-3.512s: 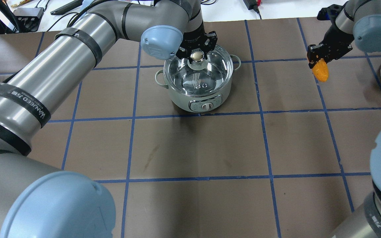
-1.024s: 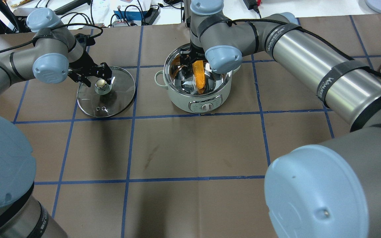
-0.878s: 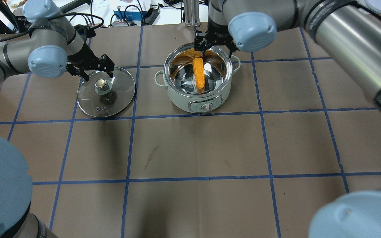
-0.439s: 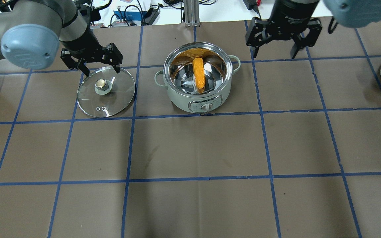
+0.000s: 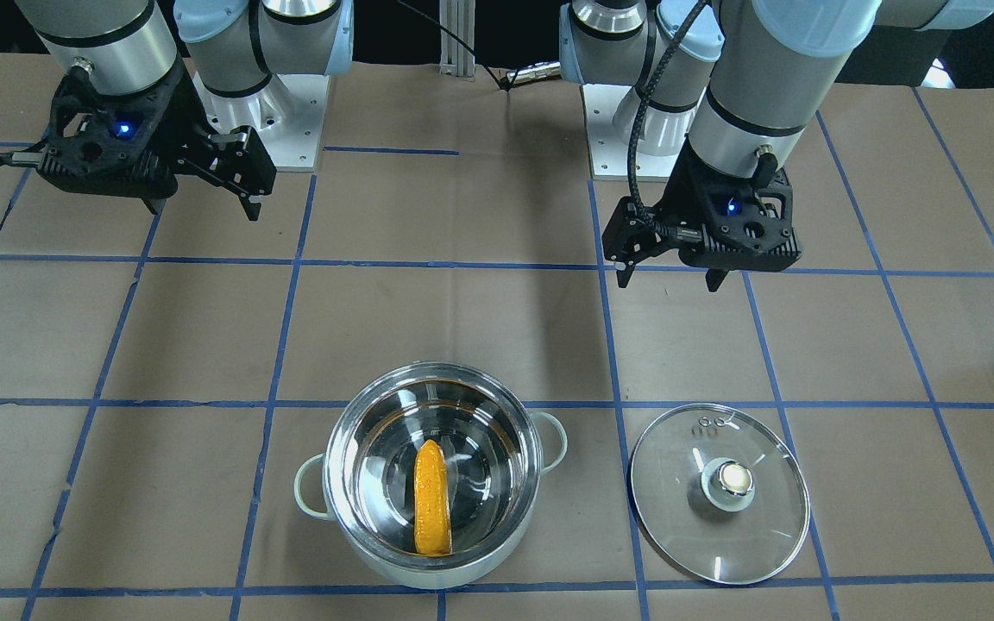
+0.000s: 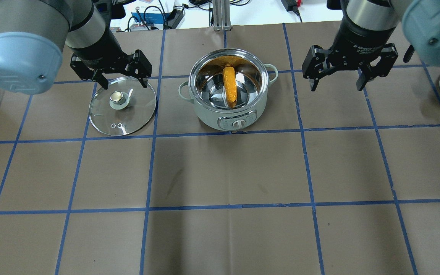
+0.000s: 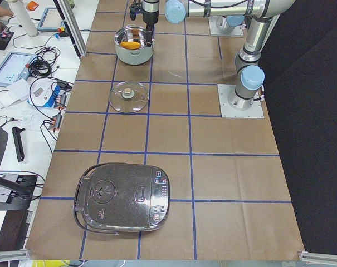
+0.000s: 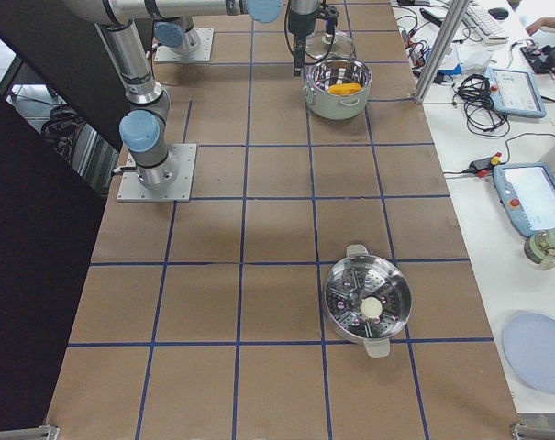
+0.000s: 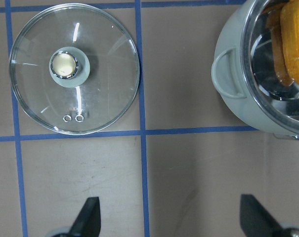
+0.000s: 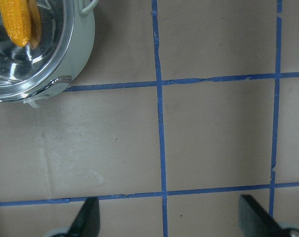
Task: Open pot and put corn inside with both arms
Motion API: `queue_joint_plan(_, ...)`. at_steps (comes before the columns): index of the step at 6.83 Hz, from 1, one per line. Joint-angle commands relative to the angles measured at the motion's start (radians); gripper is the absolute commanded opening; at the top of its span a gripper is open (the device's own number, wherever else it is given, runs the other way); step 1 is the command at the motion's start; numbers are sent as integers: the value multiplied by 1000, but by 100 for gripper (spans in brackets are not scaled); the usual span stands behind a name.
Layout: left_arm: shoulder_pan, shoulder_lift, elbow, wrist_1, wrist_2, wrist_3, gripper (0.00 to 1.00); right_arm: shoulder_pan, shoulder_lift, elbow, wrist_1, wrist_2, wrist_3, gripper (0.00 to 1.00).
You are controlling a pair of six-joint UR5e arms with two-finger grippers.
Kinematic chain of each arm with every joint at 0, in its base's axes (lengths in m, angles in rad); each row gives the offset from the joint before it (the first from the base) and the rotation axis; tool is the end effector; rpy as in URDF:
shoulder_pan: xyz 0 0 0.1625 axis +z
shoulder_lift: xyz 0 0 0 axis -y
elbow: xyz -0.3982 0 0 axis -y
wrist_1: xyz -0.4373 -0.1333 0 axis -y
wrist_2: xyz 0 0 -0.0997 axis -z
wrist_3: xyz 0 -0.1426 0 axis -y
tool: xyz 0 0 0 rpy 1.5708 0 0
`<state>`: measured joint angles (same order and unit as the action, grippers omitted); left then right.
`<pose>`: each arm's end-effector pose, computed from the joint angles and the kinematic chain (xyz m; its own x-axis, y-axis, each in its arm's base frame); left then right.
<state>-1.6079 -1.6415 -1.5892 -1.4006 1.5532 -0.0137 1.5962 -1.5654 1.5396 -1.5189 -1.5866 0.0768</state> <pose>-0.1570 -0.5692 0.3868 -0.9995 0.0249 0.0186 0.0233 0.9965 -0.0808 0.1446 -0.5317 0.4268 -0.9985 0.0509 0.0178 0.0514 0.9984 0.0248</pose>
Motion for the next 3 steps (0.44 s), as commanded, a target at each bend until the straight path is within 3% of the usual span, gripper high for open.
queue_joint_plan(1,6,6,3,-14,-1,0,100,1,-2,5,-3,-3,0,100)
queue_joint_plan(3,10,6,-2,-15,2,6,100,1,2,10,-16,1,-2,100)
